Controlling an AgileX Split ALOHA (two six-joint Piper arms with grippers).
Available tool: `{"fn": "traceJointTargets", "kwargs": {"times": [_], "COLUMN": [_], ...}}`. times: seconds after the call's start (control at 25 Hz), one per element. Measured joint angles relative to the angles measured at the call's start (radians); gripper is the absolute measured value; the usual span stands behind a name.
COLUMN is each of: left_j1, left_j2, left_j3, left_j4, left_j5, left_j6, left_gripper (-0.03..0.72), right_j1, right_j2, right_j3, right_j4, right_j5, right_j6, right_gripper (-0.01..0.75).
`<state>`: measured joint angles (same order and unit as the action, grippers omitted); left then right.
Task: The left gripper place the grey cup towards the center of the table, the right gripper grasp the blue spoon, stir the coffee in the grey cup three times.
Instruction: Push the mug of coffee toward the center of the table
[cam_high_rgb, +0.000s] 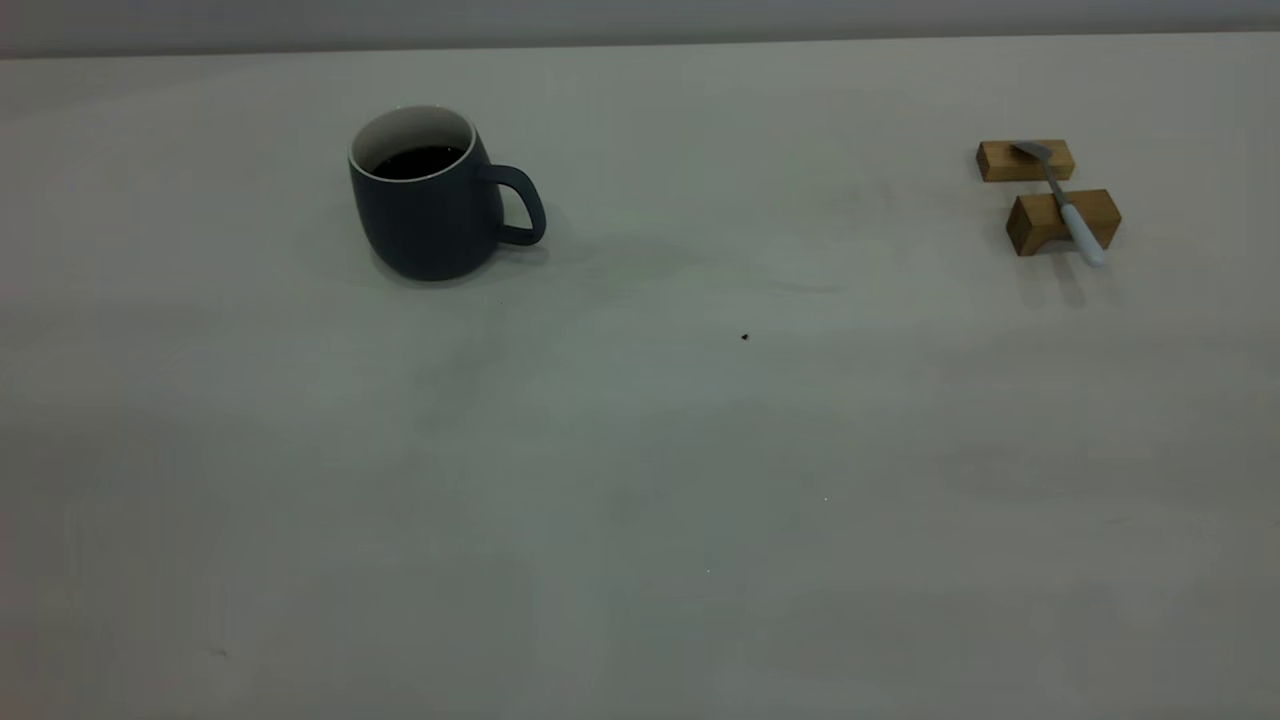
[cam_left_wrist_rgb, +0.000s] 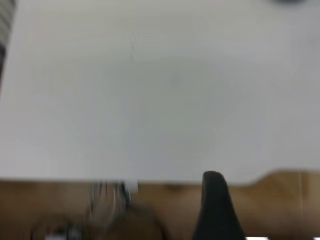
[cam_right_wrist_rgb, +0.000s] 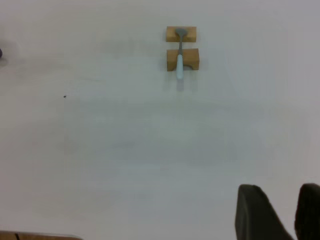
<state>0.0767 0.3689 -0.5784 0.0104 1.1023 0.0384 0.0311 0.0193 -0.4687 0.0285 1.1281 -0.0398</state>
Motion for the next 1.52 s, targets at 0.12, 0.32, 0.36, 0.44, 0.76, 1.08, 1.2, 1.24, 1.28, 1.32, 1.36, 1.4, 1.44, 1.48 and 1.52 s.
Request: {"fn": "traceJointTargets", "kwargs": {"times": [0.12, 0.32, 0.36, 0.44, 0.76, 1.08, 1.2, 1.24, 1.28, 1.32, 1.36, 1.4, 1.44, 1.48, 1.52], "left_j1": [0.0, 0.0, 0.0, 0.0, 0.0, -0.011, -0.037, -0.05, -0.063, -0.079, -0.095, -0.108, -0.122, -0.134, -0.144], "left_j2": [0.196, 0.473, 0.53, 0.637, 1.09, 1.566, 1.696, 1.732, 1.764, 1.789, 1.817, 1.844, 1.87, 1.89, 1.914], "left_j3": [-0.044, -0.121, -0.136, -0.171, -0.353, -0.686, -0.789, -0.819, -0.846, -0.871, -0.89, -0.912, -0.932, -0.948, -0.965], "left_j4": [-0.017, -0.017, -0.017, -0.017, -0.017, -0.018, -0.018, -0.018, -0.018, -0.018, -0.018, -0.019, -0.02, -0.021, -0.022], "left_j5": [-0.051, -0.226, -0.255, -0.313, -0.462, -0.496, -0.5, -0.5, -0.505, -0.513, -0.526, -0.54, -0.552, -0.56, -0.564], "left_j6": [0.001, 0.006, 0.006, 0.006, 0.039, 0.28, 0.446, 0.516, 0.588, 0.648, 0.717, 0.783, 0.835, 0.894, 0.949], "left_gripper": [0.585, 0.585, 0.585, 0.585, 0.585, 0.585, 0.585, 0.585, 0.585, 0.585, 0.585, 0.585, 0.585, 0.585, 0.585], "right_j1": [0.0, 0.0, 0.0, 0.0, 0.0, 0.0, 0.0, 0.0, 0.0, 0.0, 0.0, 0.0, 0.0, 0.0, 0.0], "right_j2": [-0.001, -0.001, -0.001, -0.001, -0.001, -0.001, -0.001, -0.001, -0.001, -0.001, -0.001, -0.001, -0.001, -0.001, -0.001], "right_j3": [0.0, 0.0, 0.0, 0.0, 0.0, 0.0, 0.0, 0.0, 0.0, 0.0, 0.0, 0.0, 0.0, 0.0, 0.0], "right_j4": [0.0, 0.0, 0.0, 0.0, 0.0, 0.0, 0.0, 0.0, 0.0, 0.0, 0.0, 0.0, 0.0, 0.0, 0.0], "right_j5": [0.0, 0.0, 0.0, 0.0, 0.0, 0.0, 0.0, 0.0, 0.0, 0.0, 0.0, 0.0, 0.0, 0.0, 0.0], "right_j6": [0.0, 0.0, 0.0, 0.0, 0.0, 0.0, 0.0, 0.0, 0.0, 0.0, 0.0, 0.0, 0.0, 0.0, 0.0], "right_gripper": [0.238, 0.238, 0.238, 0.238, 0.238, 0.238, 0.238, 0.238, 0.238, 0.238, 0.238, 0.238, 0.238, 0.238, 0.238]}}
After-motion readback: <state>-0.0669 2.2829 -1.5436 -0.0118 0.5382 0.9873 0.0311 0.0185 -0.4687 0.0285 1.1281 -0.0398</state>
